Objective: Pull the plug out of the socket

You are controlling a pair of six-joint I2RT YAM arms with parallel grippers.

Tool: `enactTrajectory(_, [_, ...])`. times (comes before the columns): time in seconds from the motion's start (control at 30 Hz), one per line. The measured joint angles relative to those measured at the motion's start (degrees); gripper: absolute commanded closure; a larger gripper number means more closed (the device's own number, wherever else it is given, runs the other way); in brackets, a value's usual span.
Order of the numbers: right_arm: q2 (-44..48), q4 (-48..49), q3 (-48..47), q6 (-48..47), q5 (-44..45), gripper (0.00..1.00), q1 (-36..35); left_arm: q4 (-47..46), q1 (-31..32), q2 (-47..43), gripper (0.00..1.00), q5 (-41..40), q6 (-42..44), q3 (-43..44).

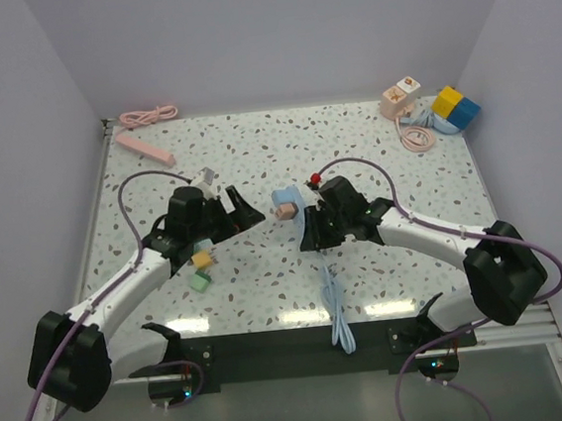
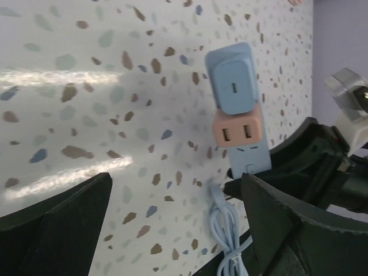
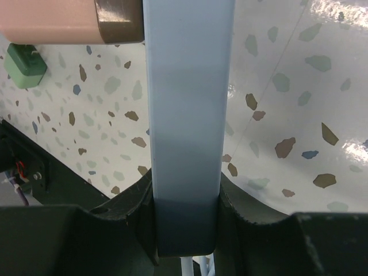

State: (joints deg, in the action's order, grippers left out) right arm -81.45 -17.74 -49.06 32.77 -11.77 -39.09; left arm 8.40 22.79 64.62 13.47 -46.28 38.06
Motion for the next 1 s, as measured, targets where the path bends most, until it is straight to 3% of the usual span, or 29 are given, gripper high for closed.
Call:
enactTrajectory(0.27, [-0.31,0.55,-0.11,0.76,0.11,1.00,-1.14,-13.79,6.86,9.88,0.00,2.82,-6.38,1.25])
enactTrajectory(0.6, [-0.68,0.90,-0.57,1.31,0.22,1.00,-1.90,-19.32,9.90,15.89,0.02,1.49,-10.67,3.15])
enactTrajectory(0.63, [-0.72,0.98,-0.57,1.33,0.22,1.00,-1.99,-19.63,9.92,16.11,0.06,1.03,-10.99,3.21])
enactTrajectory(0.67, [-0.74,1.03,-0.57,1.36,0.24,1.00,-2.05,-19.76,9.92,16.35,0.18,0.61,-11.32,3.32])
enactTrajectory(0.73, [-0.74,1.09,-0.57,1.60,0.24,1.00,-2.12,-20.06,9.92,17.05,0.31,-0.13,-11.96,3.69])
enactTrajectory(0.77, [-0.74,1.14,-0.57,1.73,0.24,1.00,-2.12,-20.35,9.92,17.46,0.42,-0.28,-12.04,3.85])
enactTrajectory(0.9, [-0.79,1.18,-0.57,2.21,0.31,1.00,-2.14,-22.16,9.92,18.43,0.57,-0.22,-13.05,4.00])
enactTrajectory(1.0, [-0.79,1.46,-0.57,2.40,0.42,1.00,-2.12,-22.56,9.92,18.43,0.76,-0.20,-13.20,4.00])
